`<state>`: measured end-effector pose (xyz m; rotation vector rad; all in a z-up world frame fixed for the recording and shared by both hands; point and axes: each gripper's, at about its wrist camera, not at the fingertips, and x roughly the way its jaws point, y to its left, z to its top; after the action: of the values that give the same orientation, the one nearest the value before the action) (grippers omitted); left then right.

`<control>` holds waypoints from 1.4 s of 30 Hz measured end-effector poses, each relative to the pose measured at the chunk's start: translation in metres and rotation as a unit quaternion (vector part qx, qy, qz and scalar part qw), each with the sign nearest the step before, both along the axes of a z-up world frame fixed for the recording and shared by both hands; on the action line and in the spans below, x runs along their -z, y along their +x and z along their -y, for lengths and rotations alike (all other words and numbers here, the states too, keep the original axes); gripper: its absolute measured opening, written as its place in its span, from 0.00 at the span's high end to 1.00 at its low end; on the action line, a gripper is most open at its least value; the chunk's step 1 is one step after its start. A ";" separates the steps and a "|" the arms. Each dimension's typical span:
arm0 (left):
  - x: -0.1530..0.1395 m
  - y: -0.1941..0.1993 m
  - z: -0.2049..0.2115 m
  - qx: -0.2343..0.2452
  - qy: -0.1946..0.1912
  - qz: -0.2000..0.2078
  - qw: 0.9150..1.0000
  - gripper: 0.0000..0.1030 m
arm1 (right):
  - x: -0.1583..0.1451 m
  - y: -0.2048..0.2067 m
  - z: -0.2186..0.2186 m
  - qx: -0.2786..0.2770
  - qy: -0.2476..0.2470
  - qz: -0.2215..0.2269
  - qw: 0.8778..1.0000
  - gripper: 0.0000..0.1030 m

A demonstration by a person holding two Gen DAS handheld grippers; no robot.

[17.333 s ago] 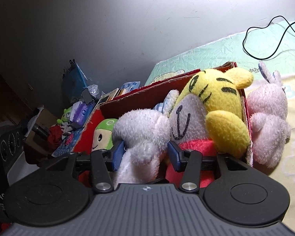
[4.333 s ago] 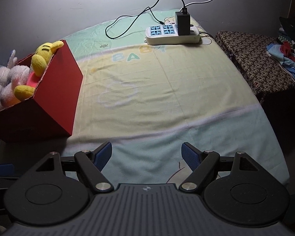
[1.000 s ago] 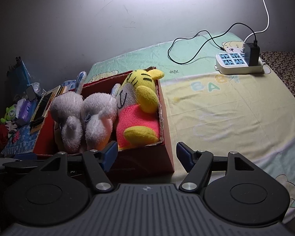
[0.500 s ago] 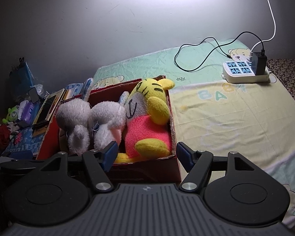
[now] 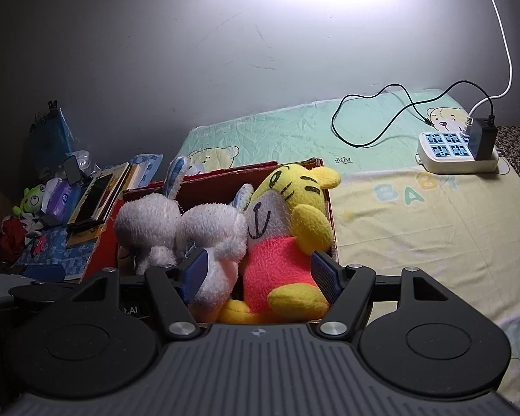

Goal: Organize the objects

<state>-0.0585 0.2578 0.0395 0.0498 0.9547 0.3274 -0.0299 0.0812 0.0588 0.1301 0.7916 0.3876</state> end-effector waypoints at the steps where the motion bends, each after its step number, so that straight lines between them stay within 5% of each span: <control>1: 0.002 0.002 0.001 0.004 -0.004 -0.003 1.000 0.01 | 0.002 0.001 0.000 0.002 -0.001 -0.003 1.000 0.33; 13: 0.024 0.025 -0.002 0.018 -0.031 -0.035 0.999 0.00 | 0.016 0.015 -0.007 0.022 -0.023 -0.028 0.999 0.33; 42: 0.030 0.022 -0.013 0.010 -0.044 -0.019 0.999 0.00 | 0.020 0.019 -0.013 0.042 -0.048 -0.025 0.998 0.32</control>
<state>-0.0361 0.2710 0.0096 -0.0160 1.0045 0.2663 -0.0105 0.0942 0.0390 0.0844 0.8502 0.2671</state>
